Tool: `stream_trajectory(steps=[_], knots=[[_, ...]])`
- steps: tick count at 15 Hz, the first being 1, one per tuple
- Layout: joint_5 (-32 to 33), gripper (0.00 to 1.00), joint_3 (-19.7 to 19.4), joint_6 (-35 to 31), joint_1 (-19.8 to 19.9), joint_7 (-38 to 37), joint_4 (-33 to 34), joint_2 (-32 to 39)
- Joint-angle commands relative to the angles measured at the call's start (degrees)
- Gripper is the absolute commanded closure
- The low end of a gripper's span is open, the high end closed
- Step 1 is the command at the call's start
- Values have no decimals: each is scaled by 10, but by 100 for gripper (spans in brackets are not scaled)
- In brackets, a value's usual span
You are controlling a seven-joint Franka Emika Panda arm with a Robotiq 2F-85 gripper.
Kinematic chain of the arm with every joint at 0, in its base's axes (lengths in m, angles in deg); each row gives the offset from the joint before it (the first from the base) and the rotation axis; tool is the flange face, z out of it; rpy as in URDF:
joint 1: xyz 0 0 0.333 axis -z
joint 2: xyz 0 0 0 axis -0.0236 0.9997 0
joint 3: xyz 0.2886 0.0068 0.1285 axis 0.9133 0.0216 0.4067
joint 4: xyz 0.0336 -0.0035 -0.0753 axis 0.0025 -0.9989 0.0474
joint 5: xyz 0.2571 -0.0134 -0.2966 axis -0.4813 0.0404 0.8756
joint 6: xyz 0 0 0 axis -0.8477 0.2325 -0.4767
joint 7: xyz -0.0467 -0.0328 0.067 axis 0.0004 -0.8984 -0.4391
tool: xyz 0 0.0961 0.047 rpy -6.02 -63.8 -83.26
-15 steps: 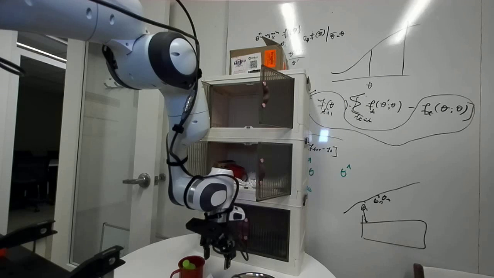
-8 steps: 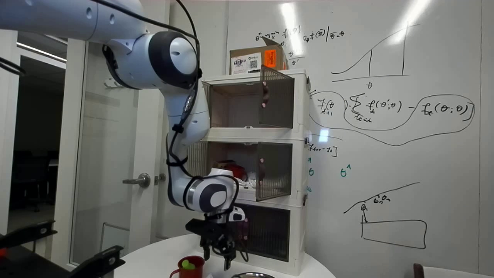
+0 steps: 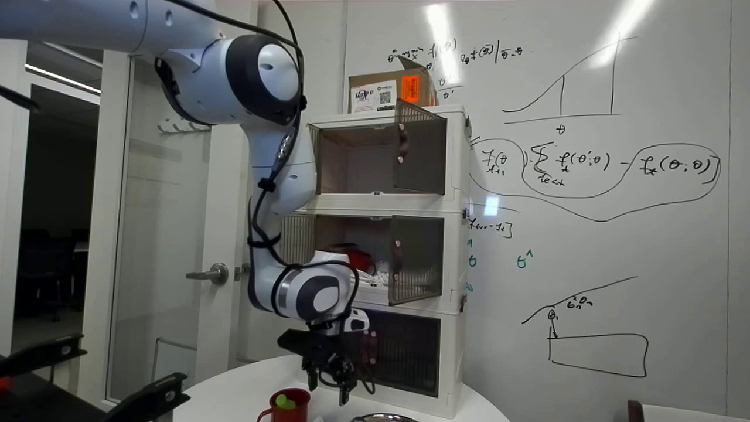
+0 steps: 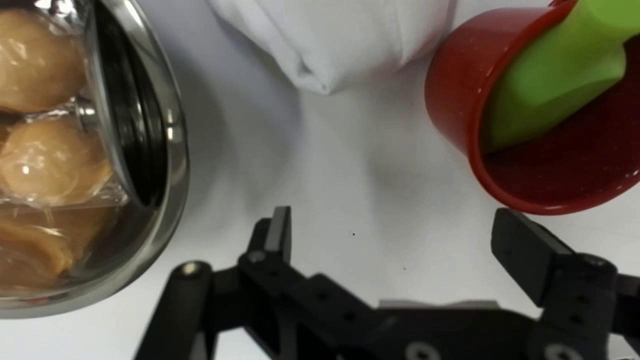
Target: Put the red mug in the open upper cabinet.
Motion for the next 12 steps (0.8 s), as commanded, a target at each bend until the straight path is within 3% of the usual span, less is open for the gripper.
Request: stream_trajectory(steps=[1, 12], knots=[[-8, 0, 7, -8, 5, 6, -52, -37], [0, 0, 6, 48, -18, 13, -38, -18]])
